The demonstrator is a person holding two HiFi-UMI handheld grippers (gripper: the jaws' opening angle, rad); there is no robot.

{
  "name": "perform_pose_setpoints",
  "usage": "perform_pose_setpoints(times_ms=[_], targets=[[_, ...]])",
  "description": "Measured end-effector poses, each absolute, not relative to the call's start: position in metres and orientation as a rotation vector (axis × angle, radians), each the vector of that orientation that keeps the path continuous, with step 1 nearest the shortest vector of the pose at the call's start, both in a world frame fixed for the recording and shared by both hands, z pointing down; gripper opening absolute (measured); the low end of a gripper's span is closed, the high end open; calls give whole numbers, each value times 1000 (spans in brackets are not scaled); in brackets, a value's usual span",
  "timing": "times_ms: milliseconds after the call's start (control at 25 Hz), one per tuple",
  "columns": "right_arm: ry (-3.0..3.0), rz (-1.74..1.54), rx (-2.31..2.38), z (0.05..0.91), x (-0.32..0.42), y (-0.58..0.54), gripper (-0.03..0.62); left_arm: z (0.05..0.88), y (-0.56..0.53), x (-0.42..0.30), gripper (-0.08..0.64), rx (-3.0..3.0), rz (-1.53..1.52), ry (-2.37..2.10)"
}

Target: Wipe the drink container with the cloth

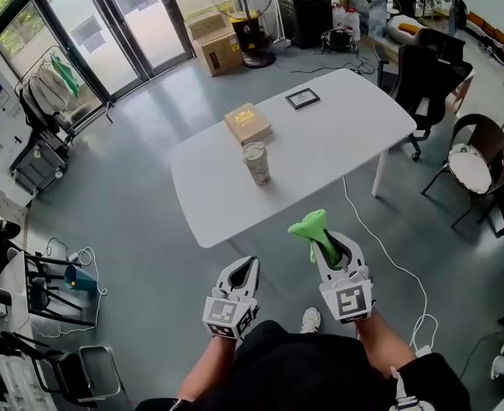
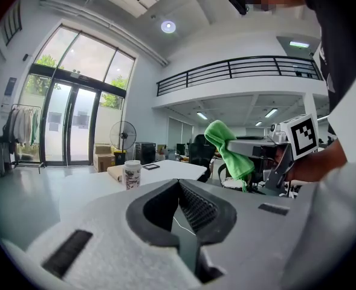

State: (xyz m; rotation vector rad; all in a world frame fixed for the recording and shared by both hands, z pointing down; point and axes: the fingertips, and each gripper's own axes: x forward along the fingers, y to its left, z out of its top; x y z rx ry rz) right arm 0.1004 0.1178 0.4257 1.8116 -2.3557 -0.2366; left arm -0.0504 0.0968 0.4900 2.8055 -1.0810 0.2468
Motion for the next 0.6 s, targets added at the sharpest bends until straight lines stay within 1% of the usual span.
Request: perform_pose_setpoints(times_ms=[200, 600], targets=[[-2387, -311, 1734, 424, 93, 81, 92, 493, 74, -59, 8, 2781, 247, -1161], [-2397, -269, 1630, 433, 49, -7, 94, 504, -8, -78, 8, 2744, 222, -1183]])
